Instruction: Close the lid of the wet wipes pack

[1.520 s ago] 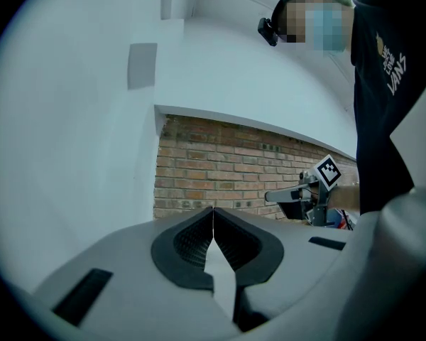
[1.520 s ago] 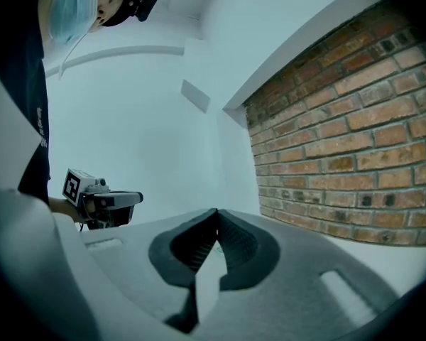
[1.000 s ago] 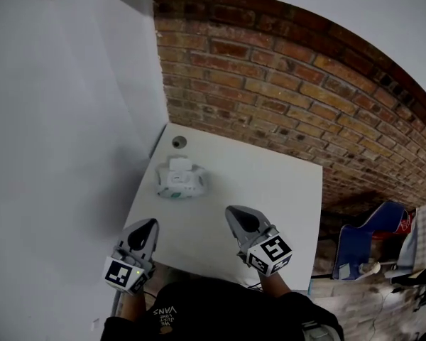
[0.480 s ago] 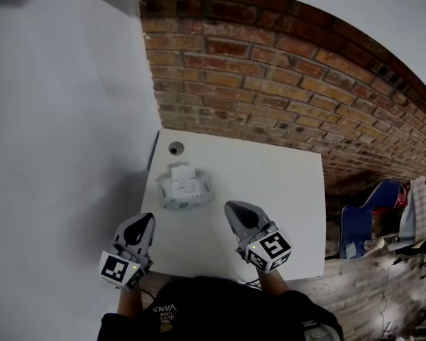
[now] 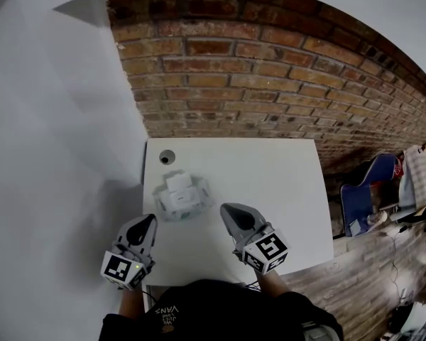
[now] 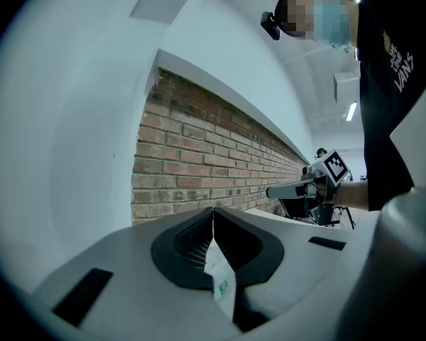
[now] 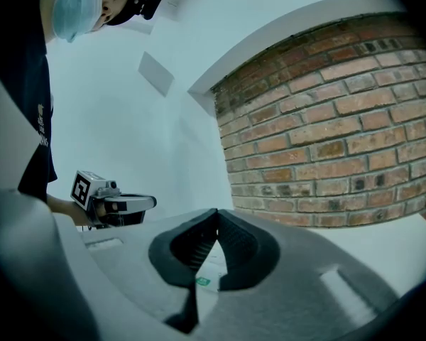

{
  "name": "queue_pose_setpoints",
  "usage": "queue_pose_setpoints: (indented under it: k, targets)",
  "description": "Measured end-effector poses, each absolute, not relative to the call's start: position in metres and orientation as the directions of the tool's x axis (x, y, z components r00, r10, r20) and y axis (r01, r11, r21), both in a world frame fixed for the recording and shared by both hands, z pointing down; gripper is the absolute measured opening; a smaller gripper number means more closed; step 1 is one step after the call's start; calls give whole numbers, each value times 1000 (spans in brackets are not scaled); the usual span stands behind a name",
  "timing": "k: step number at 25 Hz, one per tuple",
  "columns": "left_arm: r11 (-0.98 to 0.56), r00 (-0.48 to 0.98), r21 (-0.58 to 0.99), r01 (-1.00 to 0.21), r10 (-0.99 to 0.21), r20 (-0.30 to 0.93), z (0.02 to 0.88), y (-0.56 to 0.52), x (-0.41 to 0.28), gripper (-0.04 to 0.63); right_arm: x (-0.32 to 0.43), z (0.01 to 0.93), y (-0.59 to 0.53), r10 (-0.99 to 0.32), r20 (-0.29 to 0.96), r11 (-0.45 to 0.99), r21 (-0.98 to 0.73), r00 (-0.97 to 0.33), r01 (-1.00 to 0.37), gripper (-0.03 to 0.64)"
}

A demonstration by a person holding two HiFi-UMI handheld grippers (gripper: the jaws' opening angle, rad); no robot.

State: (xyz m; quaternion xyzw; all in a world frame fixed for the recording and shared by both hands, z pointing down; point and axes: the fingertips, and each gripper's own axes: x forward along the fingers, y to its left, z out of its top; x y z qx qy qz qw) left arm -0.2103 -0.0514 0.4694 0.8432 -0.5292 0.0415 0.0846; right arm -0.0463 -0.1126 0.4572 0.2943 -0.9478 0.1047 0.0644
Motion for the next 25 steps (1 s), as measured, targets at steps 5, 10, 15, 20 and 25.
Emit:
queue_pose_setpoints:
  k: [5,10,15,20,25]
  targets:
    - [-460,469,96,-883,-867,169,486,-66,-216,-2,-49,467,-119,-570,194,784,-163,-798,-599,-3]
    - [-473,486,114,-874,-854,186,502,-78,-217,-2,-54,475,-123,-587,209,770,-152,-782,-619,-3]
    - [-487,506,138,-862,-843,184,513,-87,-211,-2,-62,489,-125,-581,224,772,-153,-783,-617,-3]
    - [-504,526,154,-850,-827,199,524,-97,-206,-2,-71,501,-128,-570,241,773,-168,-786,-612,-3]
    - [-505,525,143,-851,-823,216,534,-110,-209,-2,-81,517,-131,-550,275,777,-177,-789,-604,-3]
